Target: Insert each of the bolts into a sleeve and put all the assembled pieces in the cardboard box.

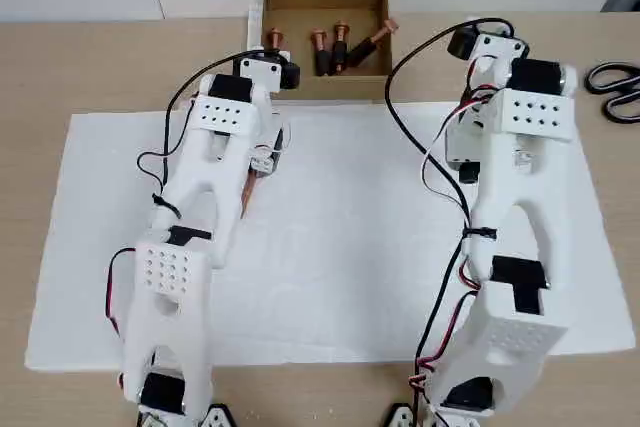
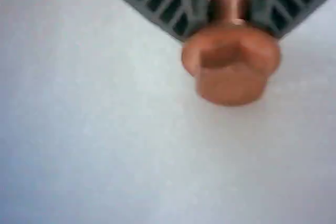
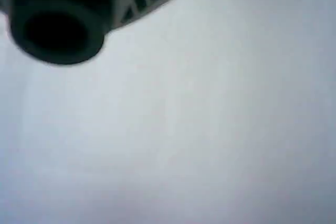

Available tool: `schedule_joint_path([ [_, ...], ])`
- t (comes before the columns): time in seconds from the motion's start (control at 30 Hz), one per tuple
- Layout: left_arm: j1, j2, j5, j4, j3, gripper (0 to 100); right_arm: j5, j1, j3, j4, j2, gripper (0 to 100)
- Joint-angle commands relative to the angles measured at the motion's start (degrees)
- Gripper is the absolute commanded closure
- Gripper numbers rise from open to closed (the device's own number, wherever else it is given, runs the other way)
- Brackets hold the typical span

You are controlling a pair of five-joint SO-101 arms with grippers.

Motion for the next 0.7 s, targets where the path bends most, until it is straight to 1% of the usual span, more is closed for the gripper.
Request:
schedule_joint_path([
  [0.0,-0.26,0.18,-0.35,-0.88,-0.31,98,-0.7,-0.31,-0.18,-0.66,-4.0,99.5],
  [0.37,-0.18,0.7,-0.26,1.41,-3.3,99,-0.7,-0.31,-0.18,-0.57,-4.09,99.5],
  [0.57,-0.18,0.7,-0.44,2.02,-3.65,92,-0.7,-0.31,-0.18,-0.57,-4.09,99.5],
  [0.67,-0.18,0.7,-0.44,1.76,-3.65,92,-0.7,-0.31,-0.18,-0.57,-4.09,99.5],
])
